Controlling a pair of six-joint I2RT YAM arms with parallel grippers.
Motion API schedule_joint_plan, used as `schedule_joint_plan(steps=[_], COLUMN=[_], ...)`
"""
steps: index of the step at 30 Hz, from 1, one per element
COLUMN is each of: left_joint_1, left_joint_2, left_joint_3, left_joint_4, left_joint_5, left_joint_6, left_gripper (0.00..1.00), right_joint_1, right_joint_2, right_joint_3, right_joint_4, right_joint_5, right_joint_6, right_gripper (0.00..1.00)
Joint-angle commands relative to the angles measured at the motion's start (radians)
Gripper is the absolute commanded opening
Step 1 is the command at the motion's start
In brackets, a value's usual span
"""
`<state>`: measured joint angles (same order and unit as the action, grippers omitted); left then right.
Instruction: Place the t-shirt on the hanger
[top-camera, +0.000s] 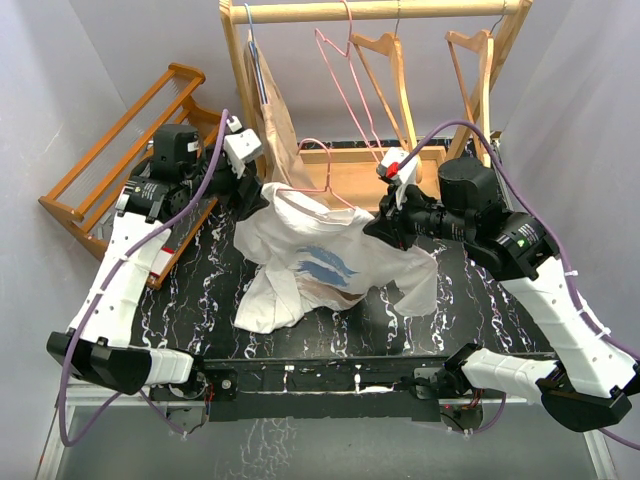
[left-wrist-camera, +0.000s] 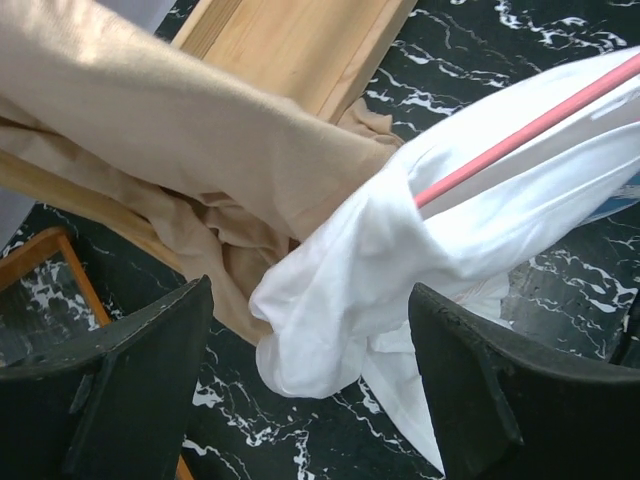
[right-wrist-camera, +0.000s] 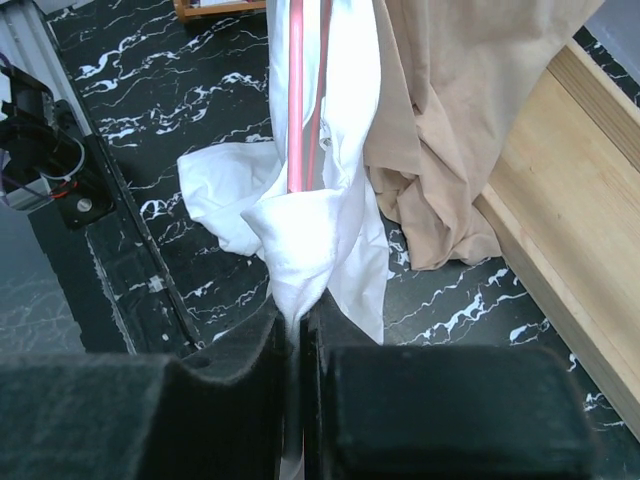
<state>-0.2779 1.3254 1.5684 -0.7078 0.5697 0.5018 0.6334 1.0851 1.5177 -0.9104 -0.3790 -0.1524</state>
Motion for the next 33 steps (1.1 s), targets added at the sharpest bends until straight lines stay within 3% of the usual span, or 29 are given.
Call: schedule_joint_plan(steps=[1,8,18,25,28,33], left_joint_1=[-0.004,-0.005,-0.004,-0.006,-0.005,-0.005], left_joint_2=[-0.064,-0.087,-0.129,-0.124,-0.118,-0.118], left_joint_3=[-0.014,-0.024,-0.173,-0.224,-0.216,-0.223], left_joint_4=[-0.003,-0.061,-0.038,0.060,0.074,0.110], left_joint_5=[0.145,0.330,0.272,0.221,0.255,0.323], left_joint_6=[0.030,0.110,0.238,0.235,0.232,0.216], left_gripper=[0.77,0.66,0.68,0.68,0.61,0.42], right_joint_1=[-0.002,-0.002,-0.003,-0.002,-0.003,-0.003], right_joint_2=[-0.028,-0.030,-0.036,-0.040,-0.043,-0.040], right_joint_3=[0.058,0.061,0.074,0.076,0.075,0.070], right_joint_4=[0.081,0.058,0.056,0.047,0.047,0.047], right_joint_5=[-0.071,-0.103,-0.123,-0.120,-0.114,-0.119], right_joint_6=[0.016,0.031,0.041,0.049,0.050,0.048], right_gripper=[0.08,0.08,0.08,0.08,0.08,0.08])
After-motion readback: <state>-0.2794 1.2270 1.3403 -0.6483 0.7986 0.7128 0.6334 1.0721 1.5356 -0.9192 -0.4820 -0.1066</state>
